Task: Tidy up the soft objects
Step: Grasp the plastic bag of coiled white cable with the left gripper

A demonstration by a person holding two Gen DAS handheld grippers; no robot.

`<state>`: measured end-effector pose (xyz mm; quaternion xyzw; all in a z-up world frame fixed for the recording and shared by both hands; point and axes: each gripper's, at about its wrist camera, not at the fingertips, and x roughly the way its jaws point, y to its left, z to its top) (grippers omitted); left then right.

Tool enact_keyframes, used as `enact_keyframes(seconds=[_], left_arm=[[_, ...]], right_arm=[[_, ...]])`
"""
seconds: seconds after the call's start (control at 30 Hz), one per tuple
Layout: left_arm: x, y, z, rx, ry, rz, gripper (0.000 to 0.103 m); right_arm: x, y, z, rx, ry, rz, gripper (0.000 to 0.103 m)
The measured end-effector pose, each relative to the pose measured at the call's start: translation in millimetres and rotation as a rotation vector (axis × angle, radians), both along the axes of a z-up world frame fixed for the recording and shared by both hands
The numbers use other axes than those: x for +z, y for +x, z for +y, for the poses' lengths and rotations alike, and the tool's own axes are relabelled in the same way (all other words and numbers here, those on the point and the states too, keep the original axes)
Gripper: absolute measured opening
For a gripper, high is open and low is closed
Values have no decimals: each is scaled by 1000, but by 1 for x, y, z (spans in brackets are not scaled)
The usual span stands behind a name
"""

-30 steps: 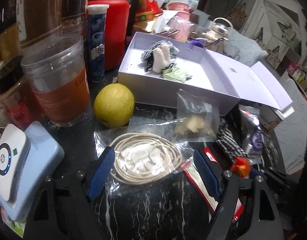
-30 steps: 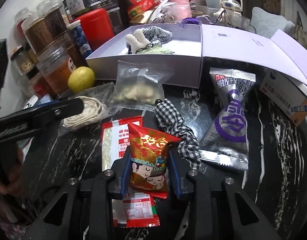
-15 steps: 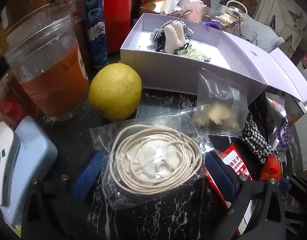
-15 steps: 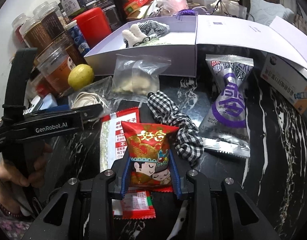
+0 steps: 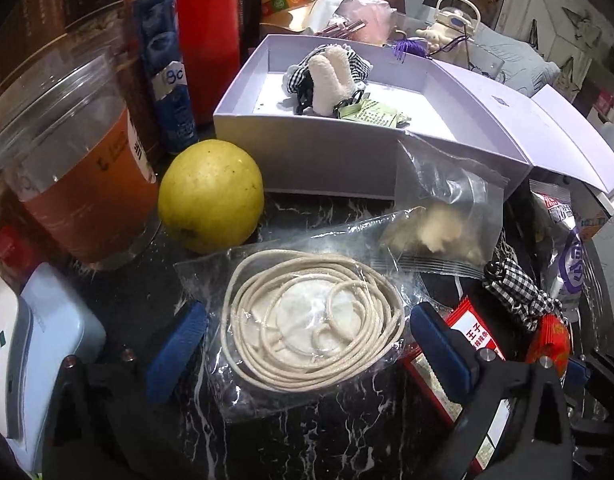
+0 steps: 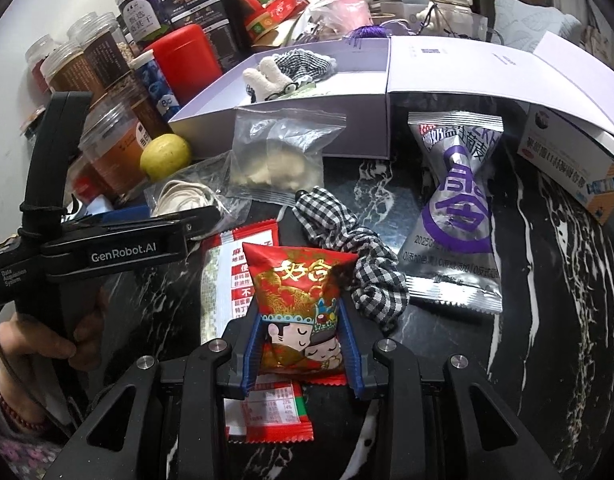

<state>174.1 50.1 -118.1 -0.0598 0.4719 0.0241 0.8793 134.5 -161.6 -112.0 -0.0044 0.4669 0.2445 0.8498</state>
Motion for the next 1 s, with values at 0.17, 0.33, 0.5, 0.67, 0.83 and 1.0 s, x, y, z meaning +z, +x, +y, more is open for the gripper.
enact_keyframes(seconds=[0.17,0.33,0.5,0.67,0.83,1.0], left_arm=[[3,-4,0,-31,10,-25,87],[7,-15,2,-46,-8,-48,71],[15,-34,4,-54,-33,-56,65],[18,-56,7,-78,-79,-34,65],[26,-84,12,-86,-80,-27,65],[21,-101,17,-94,-103,17,65]], right_arm=[[0,1,5,9,-21,-4,34],[1,3,8,5,-38,-4,34],[4,-6,8,-21,-35,-24,30],[8,-22,9,-16,-16,-28,29],[10,-38,9,0,4,-20,29],[7,-49,6,-7,-12,-21,29]])
